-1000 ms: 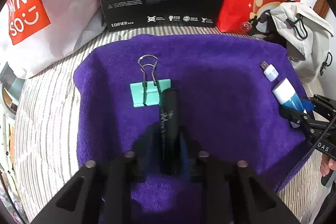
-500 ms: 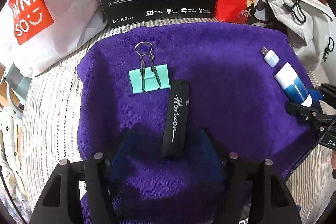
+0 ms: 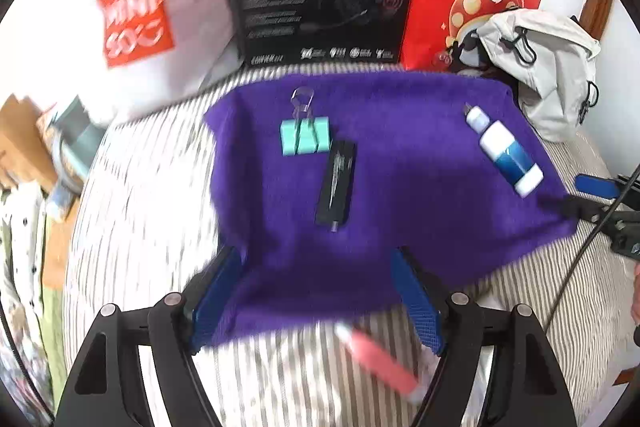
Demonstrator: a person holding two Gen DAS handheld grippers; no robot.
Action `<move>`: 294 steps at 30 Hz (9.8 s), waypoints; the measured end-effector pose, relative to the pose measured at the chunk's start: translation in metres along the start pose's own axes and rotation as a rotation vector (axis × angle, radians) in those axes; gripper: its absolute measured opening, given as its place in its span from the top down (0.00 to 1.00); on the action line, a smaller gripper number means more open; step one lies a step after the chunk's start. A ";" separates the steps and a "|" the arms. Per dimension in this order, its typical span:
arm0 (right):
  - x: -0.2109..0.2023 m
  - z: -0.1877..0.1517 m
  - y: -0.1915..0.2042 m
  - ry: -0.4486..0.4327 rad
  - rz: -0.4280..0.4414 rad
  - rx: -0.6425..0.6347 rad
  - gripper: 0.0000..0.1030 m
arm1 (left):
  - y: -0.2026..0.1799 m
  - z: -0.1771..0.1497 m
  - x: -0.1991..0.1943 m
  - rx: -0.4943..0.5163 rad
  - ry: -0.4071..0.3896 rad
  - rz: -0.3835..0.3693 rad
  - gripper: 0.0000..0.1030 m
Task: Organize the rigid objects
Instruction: 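Grasp the pink tube with the left tool while the right tool grasps the Grand Reserve box, then lift the pink tube with the left tool while the right tool carries the Grand Reserve box, then lay the pink tube on the towel with the left tool while the right tool sets the box there, then grasp the clear pill jar with the left tool while the right tool reaches the blue-capped container, then carry the pill jar with the left tool while the right tool grasps the blue-capped container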
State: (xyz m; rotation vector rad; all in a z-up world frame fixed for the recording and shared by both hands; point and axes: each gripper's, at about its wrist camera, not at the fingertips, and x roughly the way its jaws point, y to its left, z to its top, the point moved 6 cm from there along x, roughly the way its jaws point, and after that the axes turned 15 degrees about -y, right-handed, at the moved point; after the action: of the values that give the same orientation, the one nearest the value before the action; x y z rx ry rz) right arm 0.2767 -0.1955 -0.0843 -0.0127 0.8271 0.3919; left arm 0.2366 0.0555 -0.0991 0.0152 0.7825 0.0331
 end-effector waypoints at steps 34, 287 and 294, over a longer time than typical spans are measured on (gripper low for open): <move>-0.062 -0.085 0.061 0.016 0.089 0.049 0.40 | -0.019 -0.096 -0.023 0.017 0.009 -0.051 0.84; -0.057 -0.099 0.074 0.043 0.119 -0.030 0.49 | -0.056 -0.097 -0.033 0.134 0.052 -0.178 0.61; -0.026 -0.084 0.095 0.032 0.144 -0.093 0.49 | -0.009 -0.106 -0.039 0.074 0.079 -0.126 0.61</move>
State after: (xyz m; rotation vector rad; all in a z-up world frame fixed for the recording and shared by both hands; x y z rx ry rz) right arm 0.1683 -0.1293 -0.1094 -0.0459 0.8434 0.5664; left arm 0.1345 0.0452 -0.1468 0.0349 0.8625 -0.1151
